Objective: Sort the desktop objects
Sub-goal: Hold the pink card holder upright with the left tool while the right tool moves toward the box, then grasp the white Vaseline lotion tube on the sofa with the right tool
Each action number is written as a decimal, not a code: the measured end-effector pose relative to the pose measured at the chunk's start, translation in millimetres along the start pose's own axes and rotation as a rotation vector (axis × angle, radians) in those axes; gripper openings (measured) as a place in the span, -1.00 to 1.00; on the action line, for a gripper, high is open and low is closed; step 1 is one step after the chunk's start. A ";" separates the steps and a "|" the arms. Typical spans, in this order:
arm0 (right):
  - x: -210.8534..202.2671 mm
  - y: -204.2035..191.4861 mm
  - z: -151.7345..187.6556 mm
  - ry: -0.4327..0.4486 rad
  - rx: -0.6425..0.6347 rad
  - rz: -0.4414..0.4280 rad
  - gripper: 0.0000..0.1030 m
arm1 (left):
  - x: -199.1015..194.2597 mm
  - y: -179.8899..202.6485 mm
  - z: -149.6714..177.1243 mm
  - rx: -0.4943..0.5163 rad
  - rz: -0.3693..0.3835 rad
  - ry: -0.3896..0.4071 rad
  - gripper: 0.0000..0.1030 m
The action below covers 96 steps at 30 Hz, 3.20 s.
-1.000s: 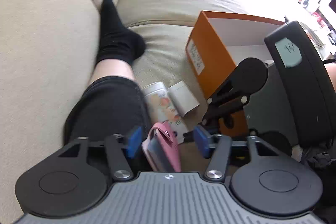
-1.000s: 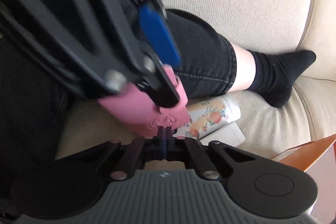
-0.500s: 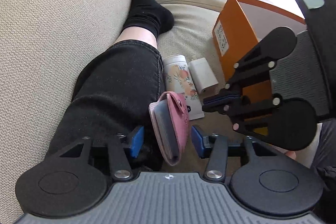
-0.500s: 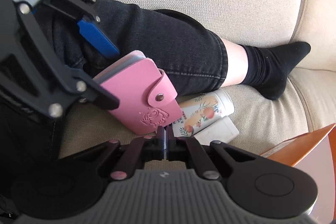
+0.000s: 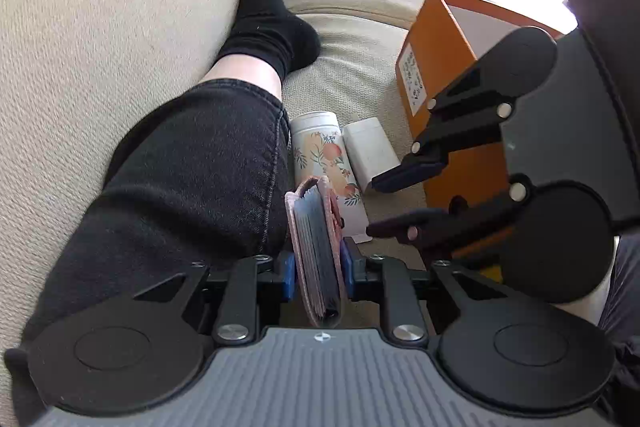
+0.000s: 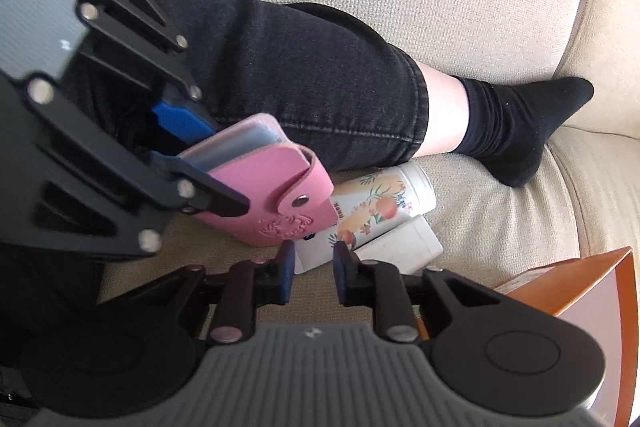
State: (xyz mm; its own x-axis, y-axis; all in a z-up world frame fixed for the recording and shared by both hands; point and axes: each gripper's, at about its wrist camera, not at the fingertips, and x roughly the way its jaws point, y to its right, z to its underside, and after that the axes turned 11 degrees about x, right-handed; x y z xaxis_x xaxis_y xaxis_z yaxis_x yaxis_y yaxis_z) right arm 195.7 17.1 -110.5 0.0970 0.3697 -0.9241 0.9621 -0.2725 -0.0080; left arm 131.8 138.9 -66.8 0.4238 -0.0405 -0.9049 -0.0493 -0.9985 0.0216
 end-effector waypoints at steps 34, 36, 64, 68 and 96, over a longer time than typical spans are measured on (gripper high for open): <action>74.0 -52.5 -37.3 -0.268 -0.307 0.267 0.64 | -69.5 -24.9 61.3 -0.276 0.026 0.235 -0.63; 74.4 -52.8 -36.9 -0.248 -0.317 0.262 0.65 | -69.0 -22.8 63.0 -0.272 0.020 0.234 -0.63; 34.7 -25.9 -48.1 -0.177 -0.183 0.175 0.10 | -65.5 -20.4 58.7 -0.259 -0.001 0.234 -0.63; 40.4 -30.2 -54.6 -0.196 -0.244 0.212 0.19 | -65.2 -21.5 63.2 -0.264 0.008 0.232 -0.63; -1.2 -17.4 -70.2 -0.125 -0.096 0.237 0.10 | -60.1 -17.7 56.9 -0.260 0.002 0.227 -0.63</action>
State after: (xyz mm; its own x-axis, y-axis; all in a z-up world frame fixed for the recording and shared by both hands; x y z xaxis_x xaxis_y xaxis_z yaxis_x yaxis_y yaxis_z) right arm 196.8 83.7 -82.5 0.2956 0.1917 -0.9359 0.9367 -0.2507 0.2445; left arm 55.7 161.1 -36.9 0.6160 -0.0204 -0.7875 0.1692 -0.9729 0.1575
